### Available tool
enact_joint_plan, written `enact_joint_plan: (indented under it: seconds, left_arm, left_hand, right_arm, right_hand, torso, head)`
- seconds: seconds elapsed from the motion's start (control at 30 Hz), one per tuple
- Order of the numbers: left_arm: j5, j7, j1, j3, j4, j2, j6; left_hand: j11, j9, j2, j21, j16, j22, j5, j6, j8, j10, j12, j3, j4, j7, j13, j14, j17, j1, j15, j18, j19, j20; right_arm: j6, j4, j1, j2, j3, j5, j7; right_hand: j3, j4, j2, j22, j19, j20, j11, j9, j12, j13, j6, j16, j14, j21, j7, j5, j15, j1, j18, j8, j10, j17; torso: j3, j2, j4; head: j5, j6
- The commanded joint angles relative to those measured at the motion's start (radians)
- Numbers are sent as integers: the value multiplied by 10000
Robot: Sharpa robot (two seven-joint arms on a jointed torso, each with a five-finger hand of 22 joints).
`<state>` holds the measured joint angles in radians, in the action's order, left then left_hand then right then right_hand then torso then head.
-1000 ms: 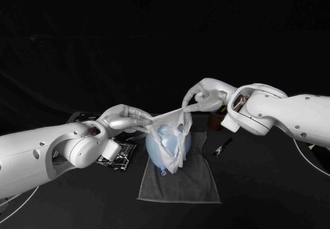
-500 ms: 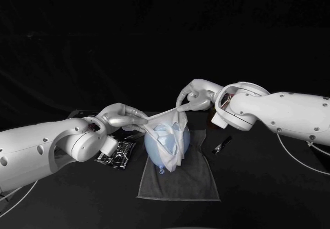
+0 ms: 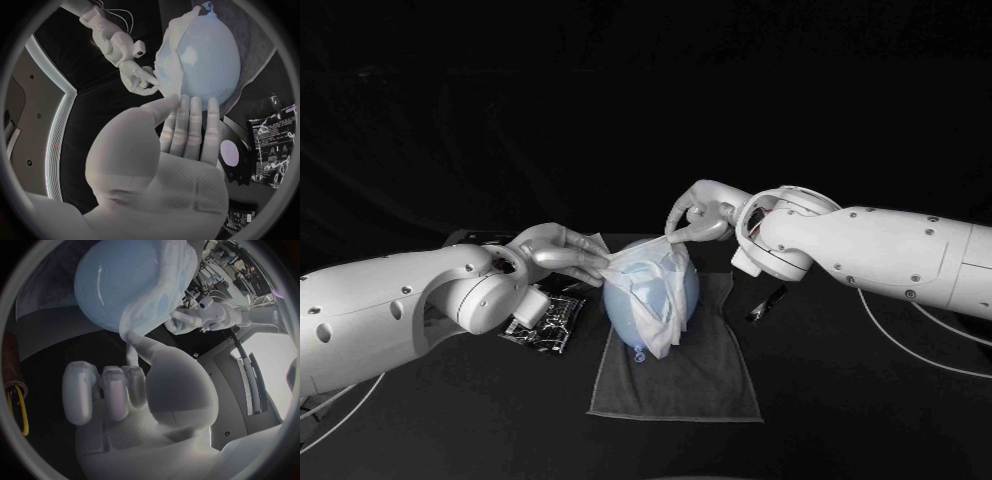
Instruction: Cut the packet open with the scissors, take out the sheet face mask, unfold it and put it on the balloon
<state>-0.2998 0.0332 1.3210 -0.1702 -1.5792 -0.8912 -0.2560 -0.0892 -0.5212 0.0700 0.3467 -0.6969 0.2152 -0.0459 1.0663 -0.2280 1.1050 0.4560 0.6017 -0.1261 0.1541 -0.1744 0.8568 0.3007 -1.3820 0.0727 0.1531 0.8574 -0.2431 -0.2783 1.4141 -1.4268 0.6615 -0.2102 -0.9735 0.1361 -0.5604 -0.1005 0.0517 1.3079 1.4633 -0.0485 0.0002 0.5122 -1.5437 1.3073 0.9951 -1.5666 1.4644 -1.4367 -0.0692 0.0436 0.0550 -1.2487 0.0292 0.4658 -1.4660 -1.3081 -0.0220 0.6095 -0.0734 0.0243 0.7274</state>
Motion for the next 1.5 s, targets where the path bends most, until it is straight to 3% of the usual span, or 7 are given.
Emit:
enact_joint_plan:
  seconds: [0.03,0.2,0.47,0.87,1.07,1.27,1.5]
  left_arm:
    - [7,296,3,-14,57,63,-325]
    - [154,118,0,-33,86,104,-602]
    - [253,-105,0,-40,72,31,-923]
    - [-106,-188,1,-41,50,-45,-1025]
    - [-284,-287,1,-41,79,-42,-1087]
    - [-1046,-1242,-2,-24,-10,-99,-735]
    - [-1845,-2436,-8,-12,-129,-193,-337]
  left_hand:
    - [-6,-113,44,47,-79,18,-21,42,64,89,54,-145,69,-14,-19,70,15,194,19,181,-95,-32]
    - [14,-123,133,8,-128,-7,-20,-27,123,85,78,-344,231,-53,-31,20,32,382,47,184,-166,-92]
    - [-70,3,837,-278,-316,-220,-25,-475,491,3,54,-941,810,-14,-14,-252,132,1133,72,256,-268,-289]
    - [-192,101,1414,-574,-597,-471,-27,-786,785,-189,96,-1376,1325,113,-33,-553,247,1283,147,290,-218,-382]
    - [-260,78,1451,-733,-757,-604,-29,-799,800,-516,163,-1473,1488,139,-81,-764,302,1028,207,280,-211,-404]
    - [-287,19,1357,-864,-930,-713,-30,-604,624,-905,241,-1465,1565,78,-127,-955,358,709,243,271,-209,-418]
    - [-299,35,1432,-780,-1363,-729,-29,-668,554,-1200,338,-1617,1772,54,-157,-723,496,634,186,313,152,-340]
  right_arm:
    - [-300,-176,78,-96,6,-184,243]
    - [-580,-224,194,-214,6,-16,213]
    - [-1342,-222,280,-198,5,421,117]
    - [-1918,-2,314,-16,5,757,235]
    - [-2132,62,325,64,5,782,208]
    - [-1610,421,329,426,7,1397,-1388]
    - [-860,1034,331,797,8,1056,-3033]
  right_hand:
    - [6,74,91,2202,472,24,-22,5,62,2375,-8,-42,1064,71,-25,50,67,-3,22,10,-842,-2627]
    - [115,213,167,2145,392,12,2,-35,334,2171,-198,-42,1064,262,-46,47,51,101,62,-65,-669,-2627]
    - [1248,1589,698,1959,123,-333,592,-605,1020,1675,-1290,-42,1064,898,-711,44,-445,1326,162,-1092,-165,-2627]
    - [2219,2834,772,1957,128,-484,619,-797,998,1681,-1183,-42,1064,950,-729,52,-491,1427,194,-1366,-148,-2627]
    - [2302,2906,667,1967,149,-486,612,-831,980,1688,-1127,-42,1064,931,-726,71,-490,1006,190,-1405,-160,-2627]
    - [1977,2463,338,2074,303,-456,563,-896,715,1879,-921,-42,1064,590,-680,56,-444,-128,119,-1455,-355,-2627]
    - [1941,2087,569,2204,482,-414,517,-997,455,2075,-672,-42,1064,159,-635,54,-403,-631,29,-1569,-546,-2627]
  torso:
    - [-1,23,1]
    - [2,4,2]
    - [4,1,-12]
    - [-7,12,-9]
    - [-1,17,-12]
    - [7,41,-16]
    - [3,17,-15]
  head:
    - [-1,-7]
    - [2,28]
    - [20,39]
    - [-11,60]
    - [-8,57]
    - [-24,84]
    - [-106,142]
